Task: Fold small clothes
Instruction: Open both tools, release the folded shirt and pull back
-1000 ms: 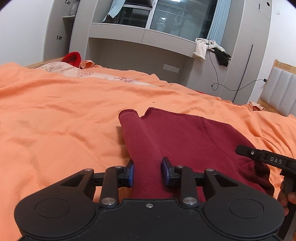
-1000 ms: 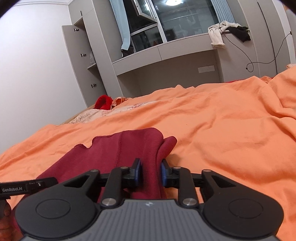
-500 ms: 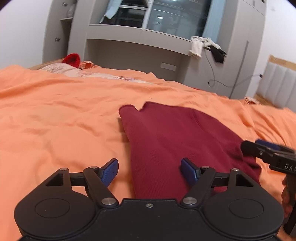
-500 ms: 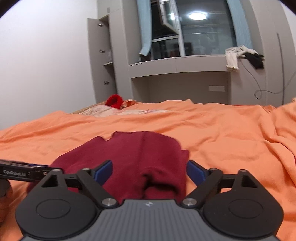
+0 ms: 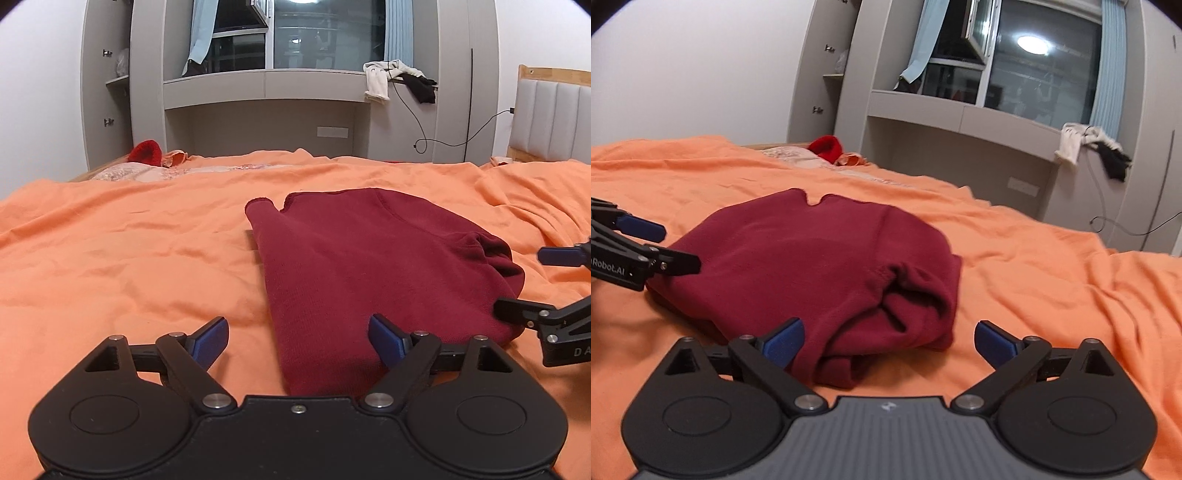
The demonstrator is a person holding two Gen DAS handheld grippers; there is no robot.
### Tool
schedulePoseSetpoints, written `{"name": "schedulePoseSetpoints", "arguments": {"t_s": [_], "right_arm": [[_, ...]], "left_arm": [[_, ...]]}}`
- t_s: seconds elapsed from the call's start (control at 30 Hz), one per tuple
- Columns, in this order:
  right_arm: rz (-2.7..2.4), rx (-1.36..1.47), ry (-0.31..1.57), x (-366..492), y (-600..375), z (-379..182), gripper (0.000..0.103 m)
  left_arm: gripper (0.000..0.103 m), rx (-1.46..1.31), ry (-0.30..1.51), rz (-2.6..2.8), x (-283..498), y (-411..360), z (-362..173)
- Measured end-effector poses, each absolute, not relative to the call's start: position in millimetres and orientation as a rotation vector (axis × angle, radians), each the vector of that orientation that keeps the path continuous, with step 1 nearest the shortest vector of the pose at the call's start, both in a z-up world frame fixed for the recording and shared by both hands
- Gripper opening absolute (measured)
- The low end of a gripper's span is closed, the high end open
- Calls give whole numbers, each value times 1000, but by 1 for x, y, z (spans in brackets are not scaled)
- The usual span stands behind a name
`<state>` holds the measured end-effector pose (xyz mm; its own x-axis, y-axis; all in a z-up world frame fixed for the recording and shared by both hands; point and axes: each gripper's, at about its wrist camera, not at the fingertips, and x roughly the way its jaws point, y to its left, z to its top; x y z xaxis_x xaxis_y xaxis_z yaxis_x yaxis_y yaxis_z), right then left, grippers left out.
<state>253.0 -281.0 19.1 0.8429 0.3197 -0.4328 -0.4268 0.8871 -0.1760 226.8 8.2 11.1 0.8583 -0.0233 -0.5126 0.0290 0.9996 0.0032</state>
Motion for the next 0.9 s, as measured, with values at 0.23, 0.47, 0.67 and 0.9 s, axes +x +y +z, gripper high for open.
{"name": "schedulePoseSetpoints", "arguments": {"t_s": [0.23, 0.47, 0.67, 0.9], "right_arm": [[377, -265, 387, 245, -284, 19, 102], [345, -232, 361, 232, -296, 23, 102], [298, -159, 330, 219, -308, 32, 102], [249, -22, 241, 191, -329, 49, 103]], "left_arm": [[95, 15, 533, 7, 218, 7, 14], [98, -10, 512, 29, 204, 8, 22], [100, -19, 476, 41, 189, 4, 34], [102, -45, 384, 50, 164, 3, 54]]}}
